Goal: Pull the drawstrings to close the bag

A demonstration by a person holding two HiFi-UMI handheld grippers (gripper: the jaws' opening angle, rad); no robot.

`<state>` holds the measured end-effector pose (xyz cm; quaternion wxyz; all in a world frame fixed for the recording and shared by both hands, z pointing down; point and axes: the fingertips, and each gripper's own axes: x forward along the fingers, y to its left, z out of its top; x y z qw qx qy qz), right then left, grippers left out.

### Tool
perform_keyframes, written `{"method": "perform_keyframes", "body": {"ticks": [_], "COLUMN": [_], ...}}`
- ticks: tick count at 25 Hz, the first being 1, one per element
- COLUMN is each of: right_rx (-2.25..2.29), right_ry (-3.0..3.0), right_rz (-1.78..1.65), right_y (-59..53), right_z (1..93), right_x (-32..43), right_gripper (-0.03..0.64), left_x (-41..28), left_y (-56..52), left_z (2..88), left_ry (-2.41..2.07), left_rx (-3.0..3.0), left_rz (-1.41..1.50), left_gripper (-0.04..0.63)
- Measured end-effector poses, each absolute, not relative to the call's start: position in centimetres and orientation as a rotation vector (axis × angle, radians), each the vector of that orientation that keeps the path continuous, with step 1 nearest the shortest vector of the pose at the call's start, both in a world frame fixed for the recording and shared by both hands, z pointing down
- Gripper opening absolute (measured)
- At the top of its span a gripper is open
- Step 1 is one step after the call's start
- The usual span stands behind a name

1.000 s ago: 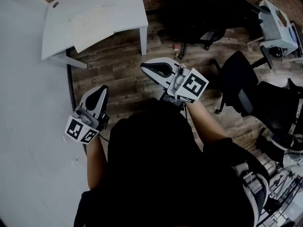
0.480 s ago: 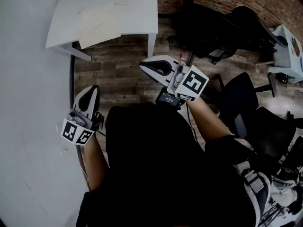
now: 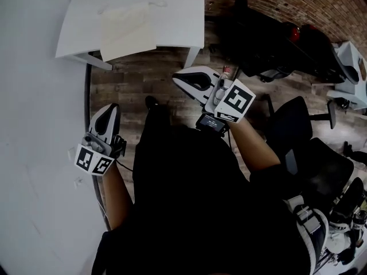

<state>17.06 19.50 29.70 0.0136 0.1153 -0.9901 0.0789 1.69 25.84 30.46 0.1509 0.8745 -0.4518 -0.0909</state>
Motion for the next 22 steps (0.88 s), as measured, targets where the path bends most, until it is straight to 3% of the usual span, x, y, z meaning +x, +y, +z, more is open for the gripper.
{"method": "perform_keyframes", "body": {"ticks": [8,14,22], "right_rx": [0.448,0.531,0.552], "right_ry": [-3.052,-3.031,-2.984], "right_rz": [0.255,0.285,0.289], "right_y": [10.6,4.0,-0.4], "right_z": [29.4,30.1,31.6], "right_x": [12.9,9.3,6.2], "right_gripper": [0.006,0.006,0.006], "left_x": [-2.0,-4.7,-9.7], "left_y": [16.3,8.4,1.6], "left_z": [30.3,32.5,34.5], "left_ry": [-1.18,-1.112,-1.161], "left_rx": [2.552,2.636,2.607], "left_rz": [-0.219,0.052,0.112], "left_gripper": [0.017,0.017,0.017]}}
